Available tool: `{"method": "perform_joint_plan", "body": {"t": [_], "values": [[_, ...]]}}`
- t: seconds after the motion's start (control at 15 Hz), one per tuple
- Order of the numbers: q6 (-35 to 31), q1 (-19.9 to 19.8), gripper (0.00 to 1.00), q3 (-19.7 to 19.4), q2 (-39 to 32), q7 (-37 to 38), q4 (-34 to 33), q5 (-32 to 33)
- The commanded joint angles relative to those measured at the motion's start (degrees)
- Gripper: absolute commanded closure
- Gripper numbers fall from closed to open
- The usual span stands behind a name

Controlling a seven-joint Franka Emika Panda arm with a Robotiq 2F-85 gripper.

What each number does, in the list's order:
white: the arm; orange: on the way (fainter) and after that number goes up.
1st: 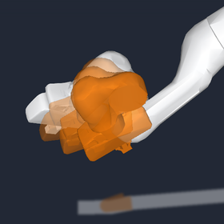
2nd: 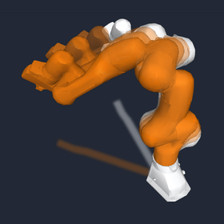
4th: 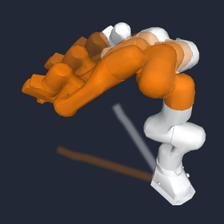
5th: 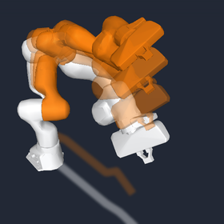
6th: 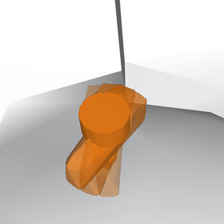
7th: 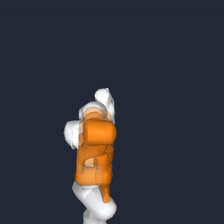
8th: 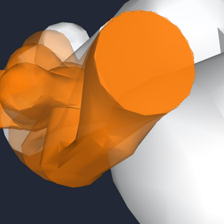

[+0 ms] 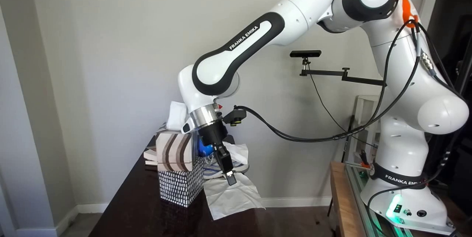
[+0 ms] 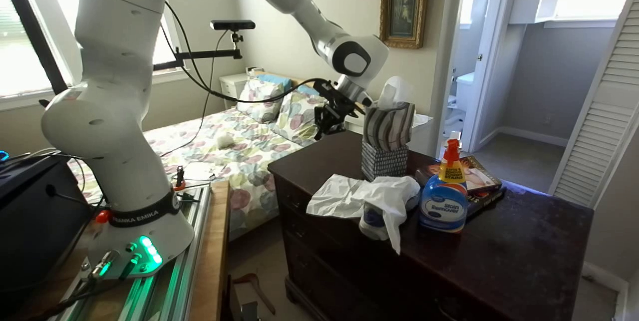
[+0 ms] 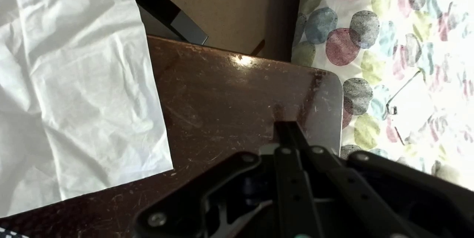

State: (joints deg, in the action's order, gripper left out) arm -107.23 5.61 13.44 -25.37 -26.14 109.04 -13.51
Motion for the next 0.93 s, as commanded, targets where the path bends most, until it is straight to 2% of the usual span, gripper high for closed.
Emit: {"method": "perform_joint_plan", "body": {"t": [0.0,0.53,0.87], "values": [[1.4,-1.0,1.00,1.1,0.0,-3.6,-1.0,-3.0],[7.2,-0.9,1.00,1.7,-0.3,-6.6,-2.0,-4.6],[12.1,-0.5,1.00,0.7,-1.8,-5.3,-3.3,-3.6]]}}
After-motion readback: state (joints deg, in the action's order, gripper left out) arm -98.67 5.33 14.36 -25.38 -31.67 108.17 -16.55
